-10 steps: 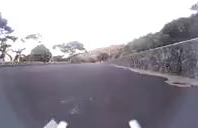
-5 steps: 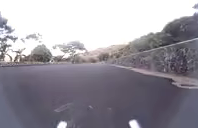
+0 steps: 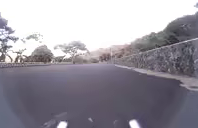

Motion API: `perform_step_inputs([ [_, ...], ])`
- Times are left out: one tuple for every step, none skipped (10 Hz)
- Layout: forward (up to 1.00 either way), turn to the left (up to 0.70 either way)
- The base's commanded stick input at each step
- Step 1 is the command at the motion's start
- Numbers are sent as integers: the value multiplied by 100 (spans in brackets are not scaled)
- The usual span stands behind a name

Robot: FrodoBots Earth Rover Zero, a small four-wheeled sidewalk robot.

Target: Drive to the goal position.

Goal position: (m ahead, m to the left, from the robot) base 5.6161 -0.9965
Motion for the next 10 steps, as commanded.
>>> perform_step_inputs([
  [70, 0],
  [70, 0],
  [70, 0],
  [70, 0],
  [70, 0],
  [70, 0],
  [70, 0],
  [70, 0],
  [70, 0],
  [70, 0],
])
